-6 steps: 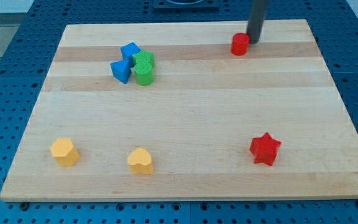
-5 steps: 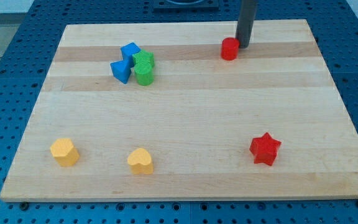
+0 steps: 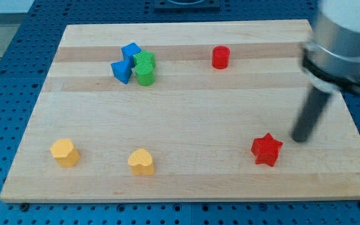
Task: Push red star slightly towards left
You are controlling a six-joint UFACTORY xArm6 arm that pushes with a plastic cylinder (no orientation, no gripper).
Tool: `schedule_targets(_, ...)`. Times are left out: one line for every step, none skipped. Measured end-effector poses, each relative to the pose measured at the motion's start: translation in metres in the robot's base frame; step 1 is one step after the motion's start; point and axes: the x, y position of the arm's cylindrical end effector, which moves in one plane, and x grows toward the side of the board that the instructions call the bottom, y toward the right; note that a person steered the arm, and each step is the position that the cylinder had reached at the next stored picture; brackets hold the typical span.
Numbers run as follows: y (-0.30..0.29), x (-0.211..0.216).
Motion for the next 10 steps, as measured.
schedule_targets(0.020,0.063)
schedule_targets(0.008,0.068)
schedule_targets(-0.041,0.053)
schedule_targets(-0.056,0.030)
schedule_targets(-0.067,-0.002)
schedule_targets(-0.077,-0.012)
schedule_targets(-0.065,-0.009)
schedule_targets(-0.077,0.028)
schedule_targets(-0.126,0.065)
schedule_targets(-0.200,0.069)
